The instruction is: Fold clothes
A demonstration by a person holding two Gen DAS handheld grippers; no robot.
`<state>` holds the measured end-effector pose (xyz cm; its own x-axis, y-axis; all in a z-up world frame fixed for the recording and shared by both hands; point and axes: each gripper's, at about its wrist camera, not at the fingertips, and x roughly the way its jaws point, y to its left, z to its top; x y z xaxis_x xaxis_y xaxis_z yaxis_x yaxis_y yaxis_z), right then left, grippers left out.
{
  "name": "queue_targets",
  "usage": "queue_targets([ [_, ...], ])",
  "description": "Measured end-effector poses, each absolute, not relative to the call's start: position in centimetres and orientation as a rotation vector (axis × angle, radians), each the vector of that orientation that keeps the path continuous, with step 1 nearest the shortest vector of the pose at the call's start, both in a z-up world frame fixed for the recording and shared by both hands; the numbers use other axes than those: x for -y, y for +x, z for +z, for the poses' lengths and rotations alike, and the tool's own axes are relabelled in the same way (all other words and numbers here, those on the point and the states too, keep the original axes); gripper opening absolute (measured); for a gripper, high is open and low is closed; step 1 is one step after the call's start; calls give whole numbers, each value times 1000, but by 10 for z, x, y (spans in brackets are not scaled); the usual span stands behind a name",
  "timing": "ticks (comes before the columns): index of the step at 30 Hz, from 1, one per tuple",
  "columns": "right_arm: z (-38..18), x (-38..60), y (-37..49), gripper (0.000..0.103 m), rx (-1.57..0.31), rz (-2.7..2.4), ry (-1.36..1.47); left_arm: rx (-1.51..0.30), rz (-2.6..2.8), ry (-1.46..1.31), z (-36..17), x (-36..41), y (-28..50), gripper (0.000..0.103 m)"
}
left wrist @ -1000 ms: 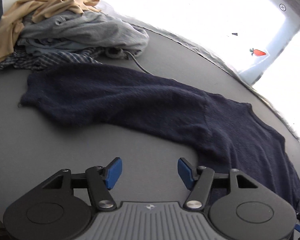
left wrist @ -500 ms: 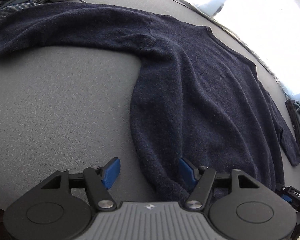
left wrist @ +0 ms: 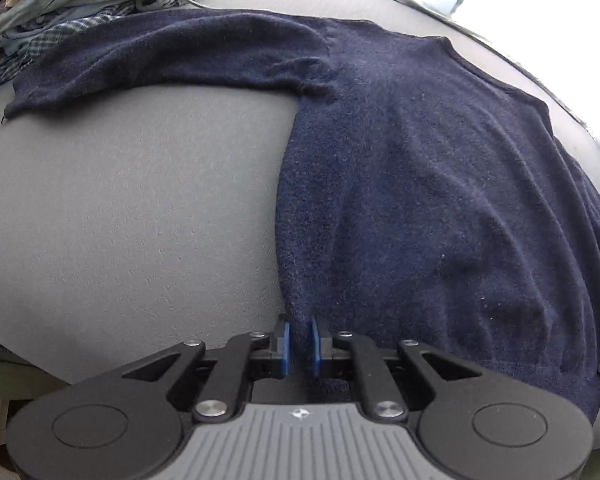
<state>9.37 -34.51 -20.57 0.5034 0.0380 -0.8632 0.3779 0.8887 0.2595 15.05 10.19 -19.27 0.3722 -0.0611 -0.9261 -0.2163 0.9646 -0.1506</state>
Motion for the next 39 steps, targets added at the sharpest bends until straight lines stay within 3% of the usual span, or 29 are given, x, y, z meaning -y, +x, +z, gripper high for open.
queue_targets([
  [1,-205,349,94,37,-1024,-216,470,-1174,108,-262,-189,-101,150,19],
  [2,-203,354,93,43,-1009,-225,469,-1154,112,-257,-184,-99,150,28],
  [3,-202,359,93,48,-994,-234,466,-1128,119,-252,-178,-97,149,37],
  [5,-202,372,94,53,-983,-239,478,-1083,140,-248,-169,-94,148,43],
  [12,-198,412,110,54,-926,-306,409,-1007,208,-191,-155,-67,171,55],
  [17,-199,459,129,54,-888,-417,368,-998,228,-209,-160,-49,198,56],
  [20,-198,492,138,57,-847,-498,401,-1021,201,-245,-169,-36,215,68],
  [29,-211,579,190,65,-746,-742,505,-1138,151,-99,-199,11,293,68],
  [32,-219,597,202,66,-745,-791,526,-1153,157,-46,-204,24,314,74],
  [35,-225,606,209,62,-733,-797,497,-1158,165,10,-209,38,330,77],
  [36,-226,607,210,46,-730,-795,475,-1166,171,6,-209,40,336,79],
  [37,-226,607,211,18,-726,-803,451,-1168,180,-3,-210,41,339,80],
  [39,-225,609,212,12,-724,-779,414,-1175,186,-20,-210,43,344,80],
])
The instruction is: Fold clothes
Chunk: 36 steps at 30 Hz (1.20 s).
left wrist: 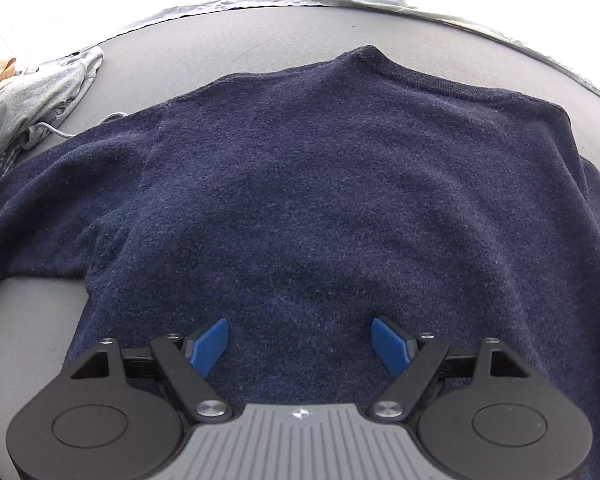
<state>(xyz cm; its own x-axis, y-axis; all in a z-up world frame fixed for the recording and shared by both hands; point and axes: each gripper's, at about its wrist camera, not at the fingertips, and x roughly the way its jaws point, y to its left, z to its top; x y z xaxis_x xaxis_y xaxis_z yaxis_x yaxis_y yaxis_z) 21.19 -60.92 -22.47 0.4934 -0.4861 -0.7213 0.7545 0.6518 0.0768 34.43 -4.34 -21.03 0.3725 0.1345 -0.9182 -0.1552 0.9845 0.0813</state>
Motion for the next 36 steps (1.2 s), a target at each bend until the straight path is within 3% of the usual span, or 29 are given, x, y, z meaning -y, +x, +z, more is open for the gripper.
queue_targets([
  [4,-221,619,212,6,-739,-863,237,-1178,202,-30,-213,45,349,84],
  [9,-222,632,215,9,-749,-873,285,-1176,228,-103,-216,32,346,91],
  [11,-222,626,221,16,-784,-881,238,-1170,225,-95,-217,32,345,91],
  [13,-218,620,220,39,-794,-907,236,-1164,226,-96,-217,33,344,91],
  [17,-209,597,207,51,-759,-864,330,-1146,216,-117,-215,33,334,91],
  [19,-207,577,203,66,-764,-802,347,-1128,202,-141,-213,32,323,91],
  [25,-209,491,196,92,-812,-547,312,-1069,158,-240,-202,12,278,91],
  [30,-201,407,194,100,-843,-358,265,-1045,189,-344,-194,-31,234,91],
  [36,-185,322,194,102,-819,-252,210,-991,273,-500,-181,-112,209,91],
])
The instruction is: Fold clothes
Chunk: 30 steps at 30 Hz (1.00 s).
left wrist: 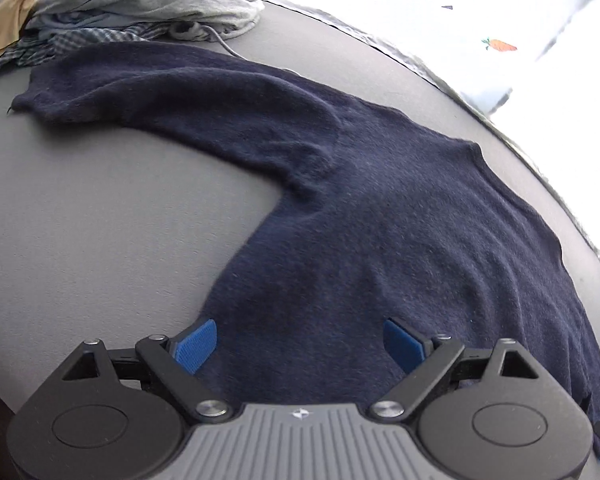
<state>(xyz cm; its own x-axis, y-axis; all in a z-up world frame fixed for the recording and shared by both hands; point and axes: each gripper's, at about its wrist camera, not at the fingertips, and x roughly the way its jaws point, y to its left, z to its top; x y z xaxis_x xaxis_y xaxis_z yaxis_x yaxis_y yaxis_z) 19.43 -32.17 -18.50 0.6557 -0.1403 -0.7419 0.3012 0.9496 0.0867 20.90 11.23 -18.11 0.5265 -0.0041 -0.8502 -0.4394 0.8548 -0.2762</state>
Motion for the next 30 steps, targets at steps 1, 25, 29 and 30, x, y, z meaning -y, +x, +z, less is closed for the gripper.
queue_targets([
  [1,-183,310,195,102,-816,-240,189,-979,286,-516,-178,-125,206,91],
  [25,-241,157,201,103,-853,-466,216,-881,602,-493,-174,-420,235,91],
  [29,-245,152,198,103,-787,-501,210,-901,605,-442,-186,-436,256,91],
  [30,-245,152,198,103,-785,-504,210,-910,600,-426,-189,-439,261,91],
])
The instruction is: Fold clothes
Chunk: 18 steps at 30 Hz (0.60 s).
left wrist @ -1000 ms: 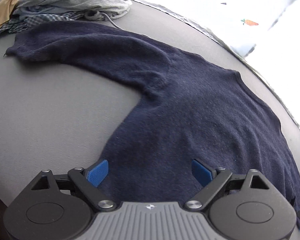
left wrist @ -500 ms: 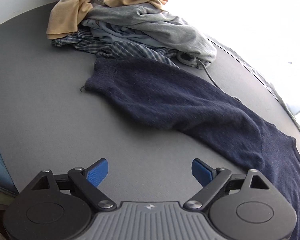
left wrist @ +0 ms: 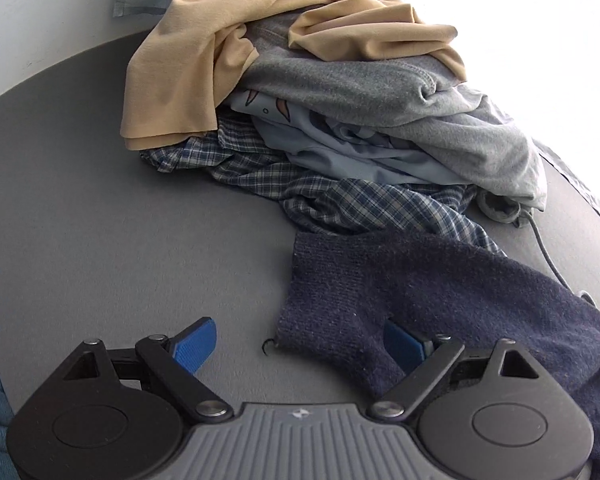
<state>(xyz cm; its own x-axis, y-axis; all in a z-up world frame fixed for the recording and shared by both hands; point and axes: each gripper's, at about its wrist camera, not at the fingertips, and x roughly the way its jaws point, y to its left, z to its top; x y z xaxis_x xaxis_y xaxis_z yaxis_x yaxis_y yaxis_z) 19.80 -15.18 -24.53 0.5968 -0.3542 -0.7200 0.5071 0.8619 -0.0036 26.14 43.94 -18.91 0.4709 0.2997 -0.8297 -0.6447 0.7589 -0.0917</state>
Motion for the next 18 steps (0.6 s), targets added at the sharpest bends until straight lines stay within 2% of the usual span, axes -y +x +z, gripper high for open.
queue_targets([
  [2,-245,152,198,103,-785,-510,212,-927,585,-376,-195,-439,271,90],
  [5,-244,152,199,103,-785,-521,216,-918,563,-319,-200,-435,280,81],
  [6,-245,151,199,103,-781,-524,216,-909,556,-306,-202,-433,282,71],
  [7,-245,151,198,103,-777,-527,216,-893,552,-309,-201,-433,282,65],
  [8,-245,150,198,103,-772,-528,215,-879,548,-312,-200,-432,283,48],
  [9,-246,150,197,103,-768,-531,215,-867,539,-317,-198,-433,284,26],
  [11,-246,150,198,103,-765,-537,215,-849,530,-335,-191,-436,288,15],
  [18,-248,150,199,103,-757,-538,214,-641,518,-218,-127,-427,301,13],
])
